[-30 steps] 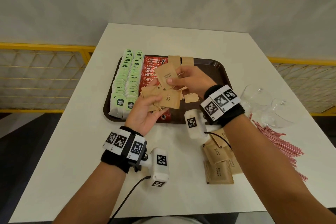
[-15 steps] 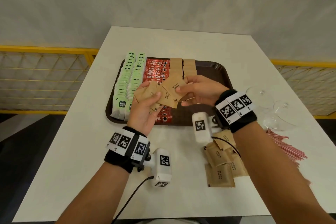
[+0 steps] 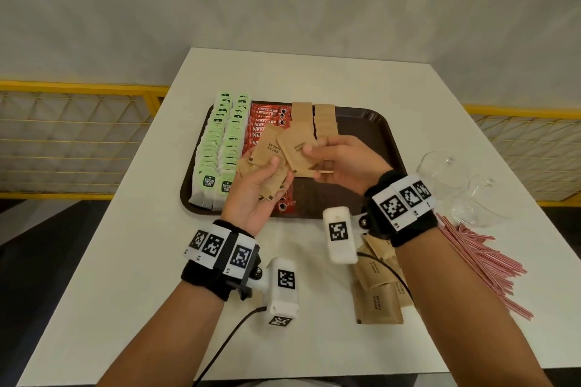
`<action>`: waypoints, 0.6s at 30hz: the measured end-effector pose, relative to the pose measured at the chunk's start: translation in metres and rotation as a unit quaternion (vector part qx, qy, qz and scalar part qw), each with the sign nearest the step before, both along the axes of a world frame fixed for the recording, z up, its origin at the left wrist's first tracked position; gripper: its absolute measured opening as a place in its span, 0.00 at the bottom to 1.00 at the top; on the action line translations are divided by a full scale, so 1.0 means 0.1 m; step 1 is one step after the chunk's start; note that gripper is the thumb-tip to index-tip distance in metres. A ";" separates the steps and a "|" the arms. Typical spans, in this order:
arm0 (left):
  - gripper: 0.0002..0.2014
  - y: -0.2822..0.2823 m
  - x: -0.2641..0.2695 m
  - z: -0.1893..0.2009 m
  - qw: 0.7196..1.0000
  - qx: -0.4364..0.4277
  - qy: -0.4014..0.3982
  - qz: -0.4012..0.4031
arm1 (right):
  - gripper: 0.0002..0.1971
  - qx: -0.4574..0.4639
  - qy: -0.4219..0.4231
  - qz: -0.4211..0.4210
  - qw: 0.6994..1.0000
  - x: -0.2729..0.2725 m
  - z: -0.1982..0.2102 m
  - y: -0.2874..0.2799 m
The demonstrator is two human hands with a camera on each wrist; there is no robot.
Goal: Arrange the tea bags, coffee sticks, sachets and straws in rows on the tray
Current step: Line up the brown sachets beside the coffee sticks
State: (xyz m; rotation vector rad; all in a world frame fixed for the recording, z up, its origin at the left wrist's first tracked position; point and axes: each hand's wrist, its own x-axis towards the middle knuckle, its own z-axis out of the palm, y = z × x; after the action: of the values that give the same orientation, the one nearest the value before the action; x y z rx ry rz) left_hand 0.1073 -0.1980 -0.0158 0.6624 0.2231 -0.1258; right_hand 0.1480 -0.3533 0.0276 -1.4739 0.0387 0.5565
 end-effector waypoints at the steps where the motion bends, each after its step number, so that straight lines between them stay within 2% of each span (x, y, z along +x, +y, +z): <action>1: 0.13 -0.02 -0.01 0.01 1.000 0.001 -0.003 -0.001 | 0.07 0.006 0.003 -0.011 1.000 -0.02 -0.04 0.03; 4: 0.12 -0.09 -0.04 0.01 1.000 0.000 -0.005 -0.009 | 0.05 0.037 0.020 -0.060 0.997 -0.06 -0.12 0.12; 6: 0.12 -0.11 -0.05 -0.02 1.000 0.011 -0.003 -0.020 | 0.17 0.035 0.019 -0.057 0.998 -0.08 -0.17 0.15; 8: 0.12 -0.12 -0.07 -0.04 0.999 0.025 0.009 -0.039 | 0.23 0.009 0.001 -0.041 0.999 -0.10 -0.19 0.16; 10: 0.12 -0.13 -0.08 -0.06 0.998 0.030 0.016 -0.057 | 0.21 -0.004 -0.021 -0.056 0.998 -0.09 -0.19 0.14; 12: 0.11 -0.12 -0.08 -0.06 0.998 0.021 0.019 -0.051 | 0.13 -0.010 -0.044 -0.094 0.995 -0.03 -0.13 0.07; 15: 0.11 0.01 -0.05 -0.06 1.000 -0.013 0.016 -0.006 | 0.08 -0.092 -0.058 -0.144 0.984 0.16 -0.07 -0.08; 18: 0.12 0.19 -0.02 -0.06 0.998 -0.033 0.024 0.039 | 0.16 -0.235 -0.020 -0.101 0.967 0.39 -0.19 -0.15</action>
State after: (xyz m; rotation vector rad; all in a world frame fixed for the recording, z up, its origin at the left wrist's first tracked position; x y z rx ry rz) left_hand 0.1049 -0.1795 -0.0218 0.5849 0.2885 -0.0745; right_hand 0.1870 -0.3681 0.0088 -1.9155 0.3035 0.3637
